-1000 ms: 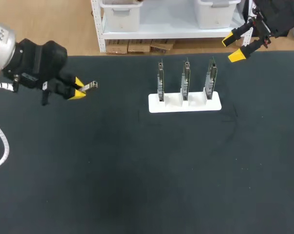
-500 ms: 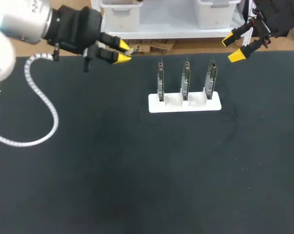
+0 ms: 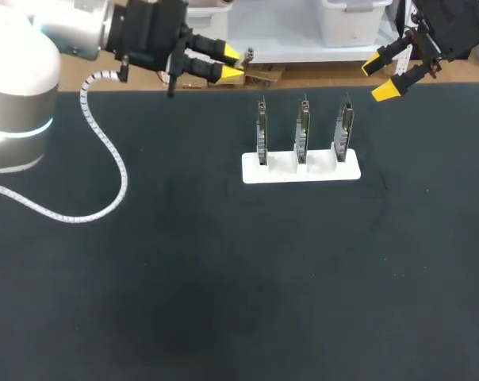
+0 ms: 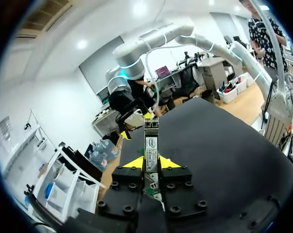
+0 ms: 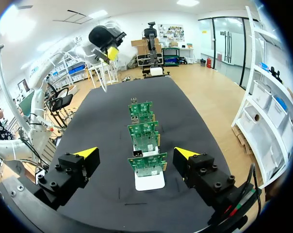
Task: Pick up the optical module with the left hand, and insert it into the network port with the right hand.
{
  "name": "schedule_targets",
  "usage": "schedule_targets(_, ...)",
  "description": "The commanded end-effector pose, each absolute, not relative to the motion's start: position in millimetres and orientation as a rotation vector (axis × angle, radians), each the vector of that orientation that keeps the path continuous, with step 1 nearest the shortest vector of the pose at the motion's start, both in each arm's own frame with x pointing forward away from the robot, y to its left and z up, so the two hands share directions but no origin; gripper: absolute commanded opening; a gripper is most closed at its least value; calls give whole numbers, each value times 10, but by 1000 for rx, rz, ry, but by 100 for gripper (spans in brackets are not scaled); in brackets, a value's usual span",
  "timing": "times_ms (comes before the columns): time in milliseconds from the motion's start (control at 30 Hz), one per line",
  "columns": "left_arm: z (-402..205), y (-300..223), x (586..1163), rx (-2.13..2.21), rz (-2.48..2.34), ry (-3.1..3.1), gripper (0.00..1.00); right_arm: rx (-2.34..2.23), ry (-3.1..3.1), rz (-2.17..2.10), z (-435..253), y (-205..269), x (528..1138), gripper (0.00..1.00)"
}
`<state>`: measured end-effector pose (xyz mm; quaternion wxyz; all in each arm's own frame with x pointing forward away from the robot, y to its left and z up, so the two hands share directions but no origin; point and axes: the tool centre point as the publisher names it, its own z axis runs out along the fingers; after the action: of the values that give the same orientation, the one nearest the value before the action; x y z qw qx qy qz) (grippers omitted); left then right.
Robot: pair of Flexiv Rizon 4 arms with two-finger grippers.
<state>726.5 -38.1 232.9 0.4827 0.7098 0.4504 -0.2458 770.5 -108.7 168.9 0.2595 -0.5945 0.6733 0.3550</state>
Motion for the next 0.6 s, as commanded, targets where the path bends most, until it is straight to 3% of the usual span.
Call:
schedule_targets(33, 2263, -297, 7209, 1728, -588, 1112, 0, -1609, 1824, 959, 1688, -1087, 7694, 100)
schedule_targets(367, 2208, -223, 7140, 1676, -602, 1142, 0, -1609, 1824, 959, 1688, -1087, 7694, 100)
schedule_targets(600, 2238, -442, 7092, 1618, -654, 1065, 0, -1609, 1824, 959, 1688, -1087, 7694, 100)
